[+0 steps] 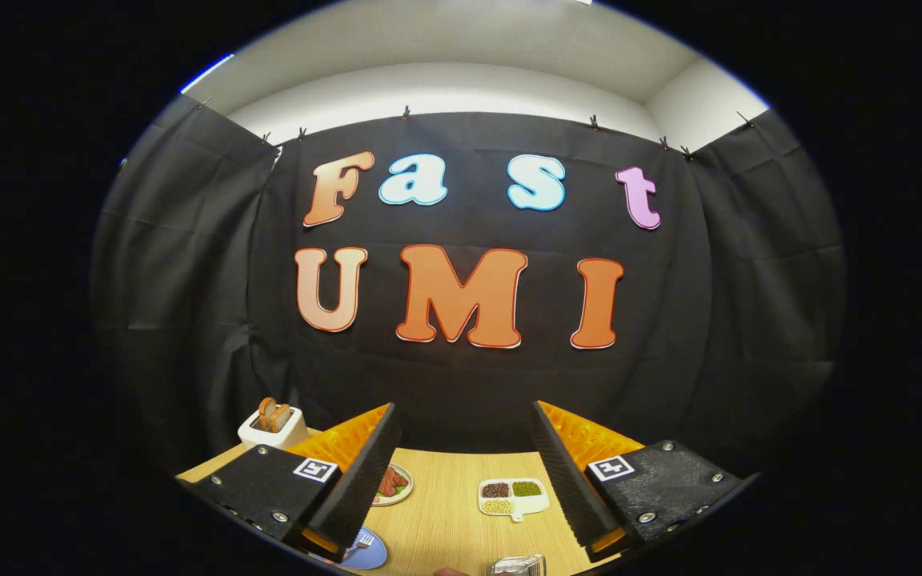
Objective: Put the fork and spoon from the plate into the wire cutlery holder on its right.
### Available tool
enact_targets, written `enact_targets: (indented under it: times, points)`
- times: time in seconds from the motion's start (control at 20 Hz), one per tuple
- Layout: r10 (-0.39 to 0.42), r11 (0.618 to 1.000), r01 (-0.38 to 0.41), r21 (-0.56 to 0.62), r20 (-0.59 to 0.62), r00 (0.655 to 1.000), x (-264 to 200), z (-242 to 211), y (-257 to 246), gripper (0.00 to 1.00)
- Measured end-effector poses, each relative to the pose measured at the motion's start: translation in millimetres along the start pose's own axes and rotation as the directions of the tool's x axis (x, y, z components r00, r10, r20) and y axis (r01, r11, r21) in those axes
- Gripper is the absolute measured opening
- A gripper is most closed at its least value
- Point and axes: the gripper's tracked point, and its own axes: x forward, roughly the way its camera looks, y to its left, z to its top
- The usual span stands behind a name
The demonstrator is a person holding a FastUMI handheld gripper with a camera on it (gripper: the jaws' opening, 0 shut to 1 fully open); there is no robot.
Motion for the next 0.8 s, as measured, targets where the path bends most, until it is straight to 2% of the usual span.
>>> enact_targets:
  times: [0.5, 0.8]
  points:
    - [0.065, 0.998, -0.064, 0.008, -0.071, 0.995, -5, -30, 44, 0.98]
    - [0.106, 0.994, -0.104, 0.024, -0.149, 0.983, -7, -66, 80, 0.98]
